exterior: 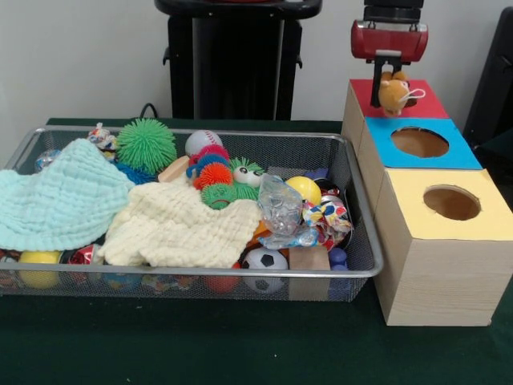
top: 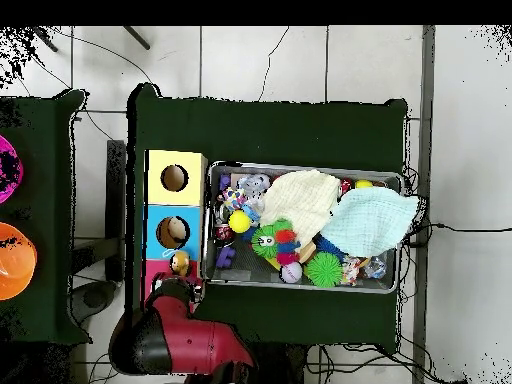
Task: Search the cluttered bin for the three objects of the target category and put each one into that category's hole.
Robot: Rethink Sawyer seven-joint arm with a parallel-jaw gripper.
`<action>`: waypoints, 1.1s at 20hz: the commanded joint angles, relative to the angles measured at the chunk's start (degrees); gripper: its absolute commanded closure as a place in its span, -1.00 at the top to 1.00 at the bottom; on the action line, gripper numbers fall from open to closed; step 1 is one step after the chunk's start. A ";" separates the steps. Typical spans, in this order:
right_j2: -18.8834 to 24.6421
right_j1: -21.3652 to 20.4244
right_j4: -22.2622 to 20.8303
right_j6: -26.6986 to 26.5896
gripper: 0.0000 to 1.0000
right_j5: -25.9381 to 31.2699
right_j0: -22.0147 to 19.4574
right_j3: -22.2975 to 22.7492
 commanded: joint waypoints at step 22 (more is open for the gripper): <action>7.73 -1.47 1.07 15.22 -1.00 2.49 -6.53 6.51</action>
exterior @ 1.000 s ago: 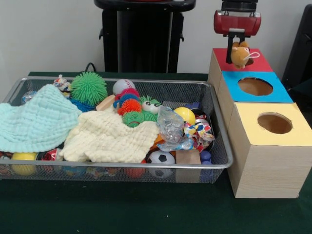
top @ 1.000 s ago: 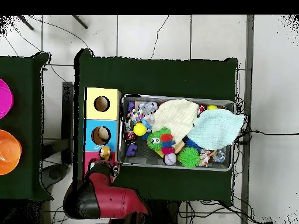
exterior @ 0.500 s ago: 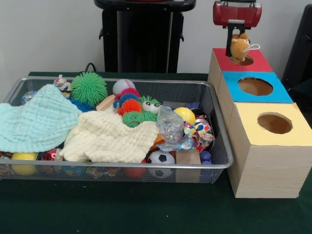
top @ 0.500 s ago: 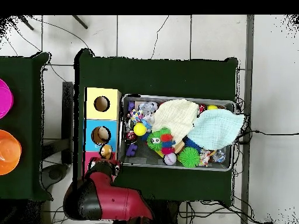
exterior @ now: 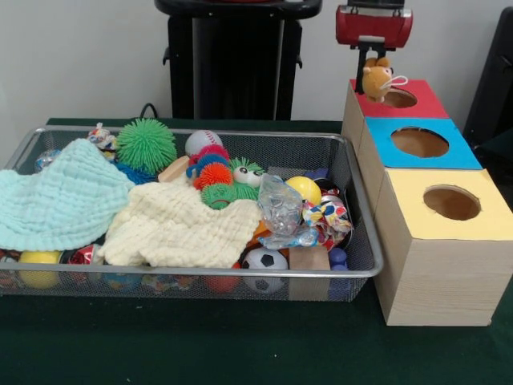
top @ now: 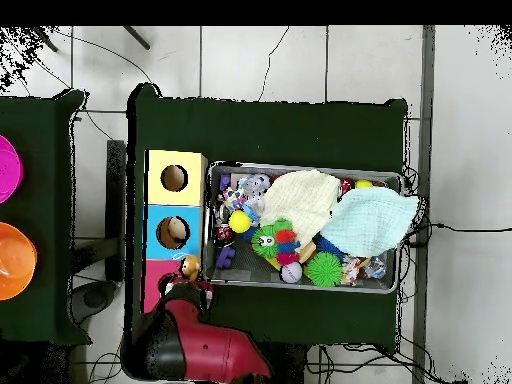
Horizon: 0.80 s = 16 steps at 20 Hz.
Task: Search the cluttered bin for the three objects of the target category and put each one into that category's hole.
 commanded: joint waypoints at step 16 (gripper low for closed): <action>17.73 10.93 -0.43 20.04 -1.00 -11.86 -9.42 4.86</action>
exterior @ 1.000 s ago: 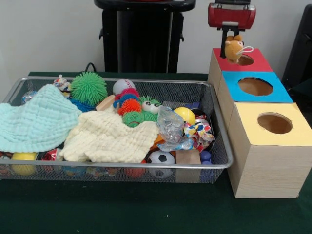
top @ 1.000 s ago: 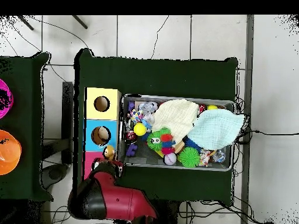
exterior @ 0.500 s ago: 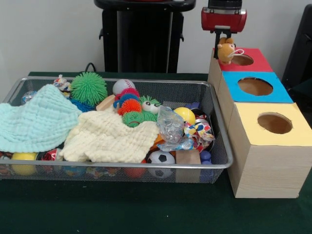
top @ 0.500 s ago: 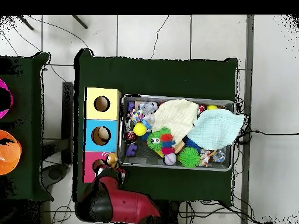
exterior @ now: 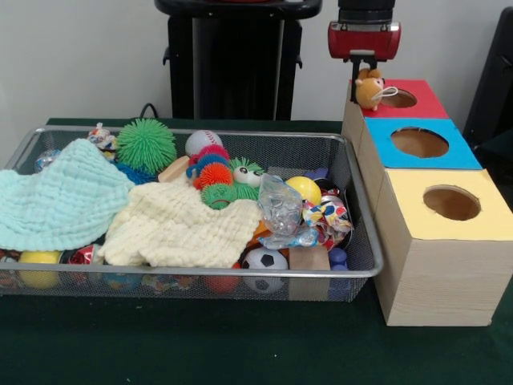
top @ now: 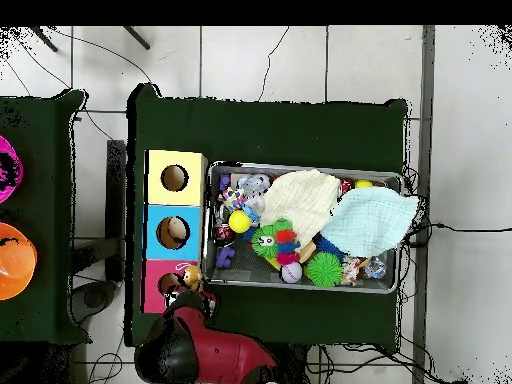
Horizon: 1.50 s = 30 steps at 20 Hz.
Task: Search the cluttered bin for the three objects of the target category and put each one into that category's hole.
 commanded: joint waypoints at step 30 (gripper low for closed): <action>-7.22 -0.15 18.13 14.54 -1.00 11.90 19.99 -8.38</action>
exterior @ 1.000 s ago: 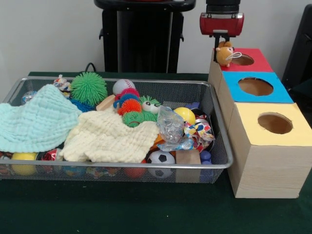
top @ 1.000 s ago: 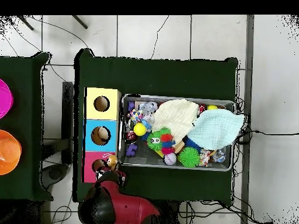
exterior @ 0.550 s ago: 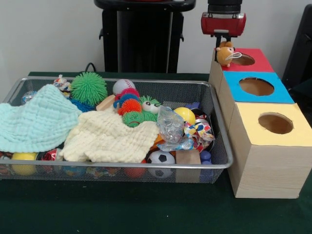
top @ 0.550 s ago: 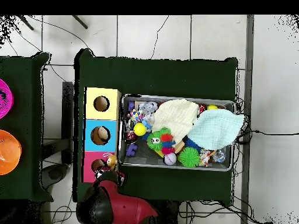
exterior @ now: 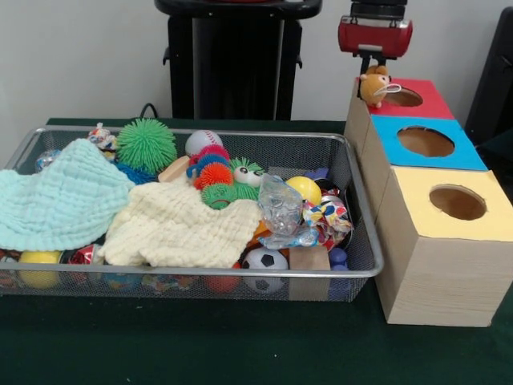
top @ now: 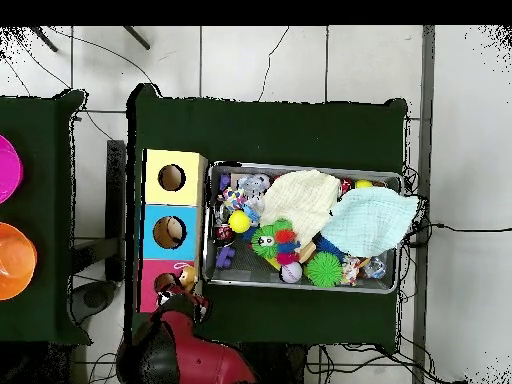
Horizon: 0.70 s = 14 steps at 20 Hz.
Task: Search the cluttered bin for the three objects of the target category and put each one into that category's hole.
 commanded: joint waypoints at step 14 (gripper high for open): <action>-16.23 -4.17 2.90 11.83 -1.00 31.66 19.21 -17.42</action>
